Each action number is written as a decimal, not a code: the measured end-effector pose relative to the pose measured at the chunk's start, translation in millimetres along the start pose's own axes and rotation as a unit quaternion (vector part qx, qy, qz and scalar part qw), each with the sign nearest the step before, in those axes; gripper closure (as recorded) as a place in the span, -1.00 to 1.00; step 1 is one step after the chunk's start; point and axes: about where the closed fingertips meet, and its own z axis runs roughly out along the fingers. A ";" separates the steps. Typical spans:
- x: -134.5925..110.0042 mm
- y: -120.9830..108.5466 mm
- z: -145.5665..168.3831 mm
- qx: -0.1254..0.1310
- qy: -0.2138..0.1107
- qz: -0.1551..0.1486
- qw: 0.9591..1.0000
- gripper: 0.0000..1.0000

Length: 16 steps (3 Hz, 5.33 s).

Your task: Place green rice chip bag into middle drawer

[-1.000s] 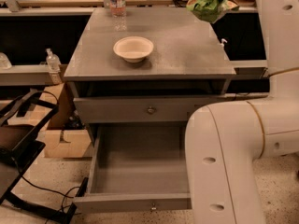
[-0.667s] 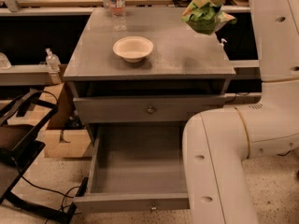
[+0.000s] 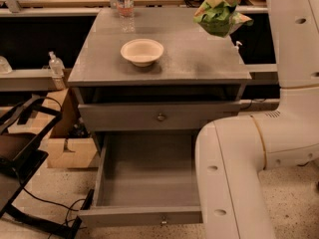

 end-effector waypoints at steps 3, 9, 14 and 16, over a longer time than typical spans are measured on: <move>-1.4 12.2 -51.1 0.023 0.023 0.011 0.999 1.00; -16.4 24.2 -109.4 0.010 0.098 0.028 0.995 1.00; 52.9 12.9 -110.1 0.004 0.173 0.203 0.964 1.00; 94.0 58.7 -115.5 -0.074 0.206 0.296 0.930 1.00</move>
Offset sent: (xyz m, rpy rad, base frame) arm -0.0762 -0.0004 0.0205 -0.0657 0.1044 -0.0613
